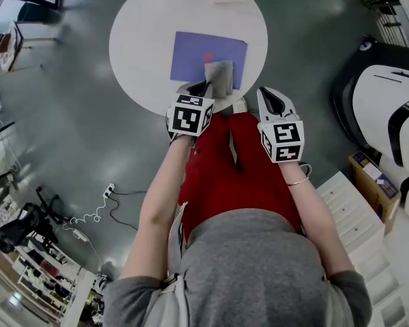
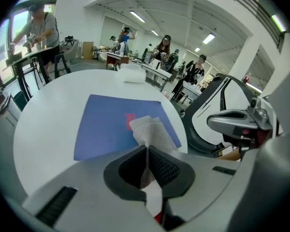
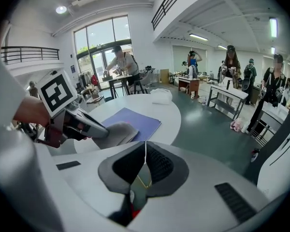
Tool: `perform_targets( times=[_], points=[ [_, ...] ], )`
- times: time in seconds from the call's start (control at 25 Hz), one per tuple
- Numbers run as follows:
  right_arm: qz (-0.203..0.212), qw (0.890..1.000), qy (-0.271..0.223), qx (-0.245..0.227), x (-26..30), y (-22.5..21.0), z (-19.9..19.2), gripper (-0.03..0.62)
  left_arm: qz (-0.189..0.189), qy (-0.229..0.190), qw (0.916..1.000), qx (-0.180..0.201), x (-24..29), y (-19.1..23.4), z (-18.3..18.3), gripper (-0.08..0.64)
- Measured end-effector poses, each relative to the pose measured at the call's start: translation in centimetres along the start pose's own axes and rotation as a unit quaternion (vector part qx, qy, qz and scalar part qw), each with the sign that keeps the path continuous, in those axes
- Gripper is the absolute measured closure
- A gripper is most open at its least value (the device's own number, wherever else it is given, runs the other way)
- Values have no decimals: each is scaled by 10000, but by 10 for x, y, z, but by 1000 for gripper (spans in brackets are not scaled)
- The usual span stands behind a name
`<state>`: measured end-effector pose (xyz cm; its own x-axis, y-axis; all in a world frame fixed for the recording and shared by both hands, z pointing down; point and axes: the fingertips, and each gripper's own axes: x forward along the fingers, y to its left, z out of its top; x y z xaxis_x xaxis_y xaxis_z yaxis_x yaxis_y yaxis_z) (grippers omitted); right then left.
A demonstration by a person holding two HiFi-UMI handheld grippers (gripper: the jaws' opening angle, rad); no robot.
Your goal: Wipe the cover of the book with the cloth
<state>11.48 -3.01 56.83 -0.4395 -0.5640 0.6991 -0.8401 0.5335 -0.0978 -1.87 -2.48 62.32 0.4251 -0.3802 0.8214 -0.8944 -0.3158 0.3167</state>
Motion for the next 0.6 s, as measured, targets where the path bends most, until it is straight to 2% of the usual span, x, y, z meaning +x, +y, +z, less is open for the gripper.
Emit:
perform_targets(
  times=[0.2,0.6],
  points=[
    [200,9996,-3,-192,14,15,13,561,410,-103,9986,-332,-18,43,-8,535],
    [483,9976,-73,-498,28,43,35,561,1092,-243,9919,-606,-48,98,-23,535]
  ],
)
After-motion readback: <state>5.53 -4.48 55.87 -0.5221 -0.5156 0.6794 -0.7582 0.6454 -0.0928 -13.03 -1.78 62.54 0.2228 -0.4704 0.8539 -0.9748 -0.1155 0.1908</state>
